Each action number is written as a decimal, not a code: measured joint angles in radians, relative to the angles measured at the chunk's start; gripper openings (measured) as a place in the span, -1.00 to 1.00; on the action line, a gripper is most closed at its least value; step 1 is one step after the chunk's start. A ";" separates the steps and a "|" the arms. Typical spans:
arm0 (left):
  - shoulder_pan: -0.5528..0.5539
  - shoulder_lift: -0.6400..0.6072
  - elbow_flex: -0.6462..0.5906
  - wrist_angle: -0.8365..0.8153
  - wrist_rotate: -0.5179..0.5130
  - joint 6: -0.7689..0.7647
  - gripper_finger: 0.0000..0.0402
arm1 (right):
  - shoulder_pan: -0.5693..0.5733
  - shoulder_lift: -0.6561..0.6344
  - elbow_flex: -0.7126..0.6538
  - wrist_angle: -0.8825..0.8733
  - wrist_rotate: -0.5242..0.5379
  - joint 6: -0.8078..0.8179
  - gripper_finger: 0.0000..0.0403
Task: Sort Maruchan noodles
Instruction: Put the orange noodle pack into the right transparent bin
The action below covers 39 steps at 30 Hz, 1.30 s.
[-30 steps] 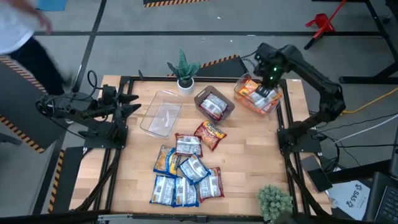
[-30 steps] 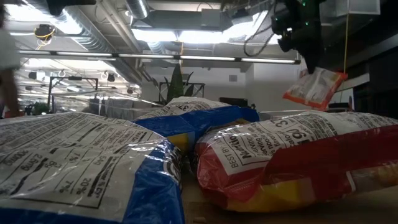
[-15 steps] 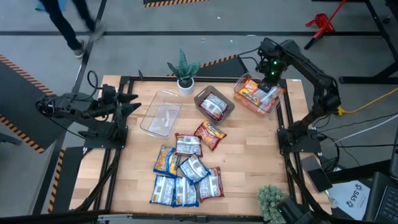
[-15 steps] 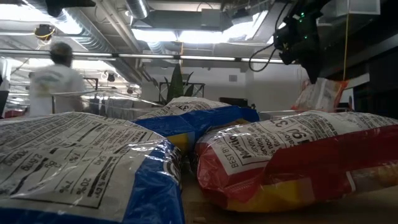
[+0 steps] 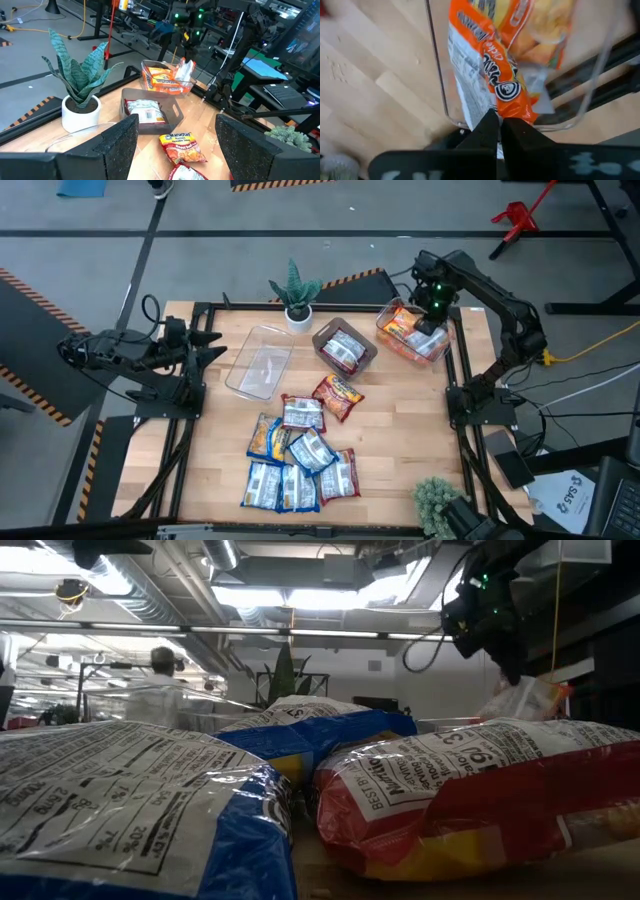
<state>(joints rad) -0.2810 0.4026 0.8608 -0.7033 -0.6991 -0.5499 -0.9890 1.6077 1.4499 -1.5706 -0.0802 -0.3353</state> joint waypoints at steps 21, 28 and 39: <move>0.000 0.000 0.000 0.000 -0.040 0.000 0.29 | 0.001 0.000 -0.129 0.204 0.229 -0.010 -0.40; 0.000 0.000 0.000 -0.001 -0.045 0.000 0.29 | 0.001 0.000 -0.128 0.321 0.221 0.059 0.02; 0.000 0.000 0.000 -0.017 -0.052 0.002 0.29 | 0.001 -0.069 0.069 0.262 0.261 0.391 -0.04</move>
<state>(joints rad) -0.2810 0.4027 0.8608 -0.7205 -0.7509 -0.5484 -0.9878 1.5392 1.5191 -1.3082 0.1807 0.0557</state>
